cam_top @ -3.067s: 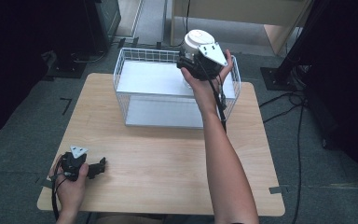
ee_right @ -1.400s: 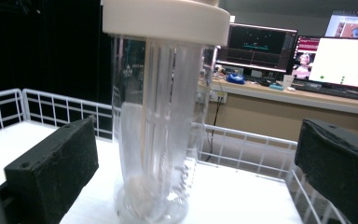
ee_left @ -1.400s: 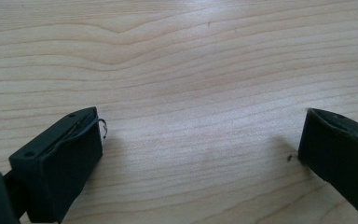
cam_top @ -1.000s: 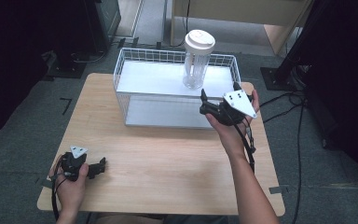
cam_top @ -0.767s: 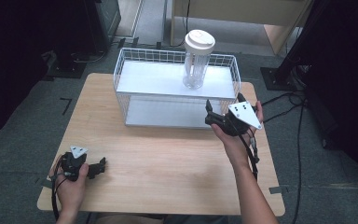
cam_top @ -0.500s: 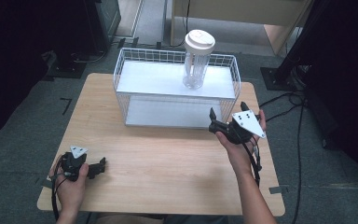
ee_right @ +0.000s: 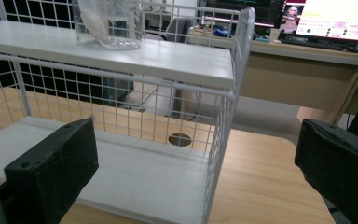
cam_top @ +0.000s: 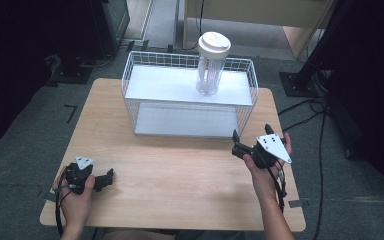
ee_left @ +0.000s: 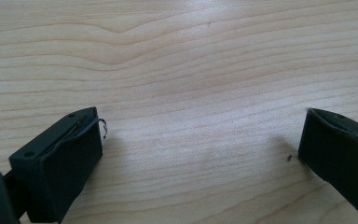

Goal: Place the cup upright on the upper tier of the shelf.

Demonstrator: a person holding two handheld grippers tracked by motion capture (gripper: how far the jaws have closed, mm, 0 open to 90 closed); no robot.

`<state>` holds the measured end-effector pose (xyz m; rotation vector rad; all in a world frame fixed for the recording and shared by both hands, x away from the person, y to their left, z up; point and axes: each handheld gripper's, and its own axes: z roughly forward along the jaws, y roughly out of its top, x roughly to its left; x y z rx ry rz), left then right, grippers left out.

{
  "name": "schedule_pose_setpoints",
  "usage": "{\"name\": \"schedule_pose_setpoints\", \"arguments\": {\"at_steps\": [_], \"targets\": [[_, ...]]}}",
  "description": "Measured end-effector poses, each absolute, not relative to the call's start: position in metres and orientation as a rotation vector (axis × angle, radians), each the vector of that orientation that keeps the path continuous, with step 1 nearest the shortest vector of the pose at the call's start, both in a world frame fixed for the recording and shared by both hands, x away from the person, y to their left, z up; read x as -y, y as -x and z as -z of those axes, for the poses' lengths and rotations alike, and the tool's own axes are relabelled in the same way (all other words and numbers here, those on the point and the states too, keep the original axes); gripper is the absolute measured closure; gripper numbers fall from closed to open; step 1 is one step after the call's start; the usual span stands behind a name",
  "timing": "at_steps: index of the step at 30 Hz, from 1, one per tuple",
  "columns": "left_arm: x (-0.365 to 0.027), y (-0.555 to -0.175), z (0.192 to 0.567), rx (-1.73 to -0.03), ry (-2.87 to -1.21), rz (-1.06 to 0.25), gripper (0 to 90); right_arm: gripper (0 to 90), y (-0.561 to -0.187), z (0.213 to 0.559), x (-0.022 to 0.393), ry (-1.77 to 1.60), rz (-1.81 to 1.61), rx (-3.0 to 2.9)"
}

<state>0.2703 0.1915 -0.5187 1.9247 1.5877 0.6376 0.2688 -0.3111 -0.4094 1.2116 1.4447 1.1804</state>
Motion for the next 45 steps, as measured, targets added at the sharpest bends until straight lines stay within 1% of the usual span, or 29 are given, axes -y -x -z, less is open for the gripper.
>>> {"name": "schedule_pose_setpoints", "arguments": {"at_steps": [17,45], "targets": [[-0.192,-0.270,0.519,-1.587,-1.924,-0.638,0.0,0.0,-0.231,0.453,0.348,-1.328,-1.095,-1.420],[-0.191,-0.270,0.519,-1.589,-1.922,-0.637,0.0,0.0,-0.183,0.496,0.401,-1.496,-0.947,-1.455]]}}
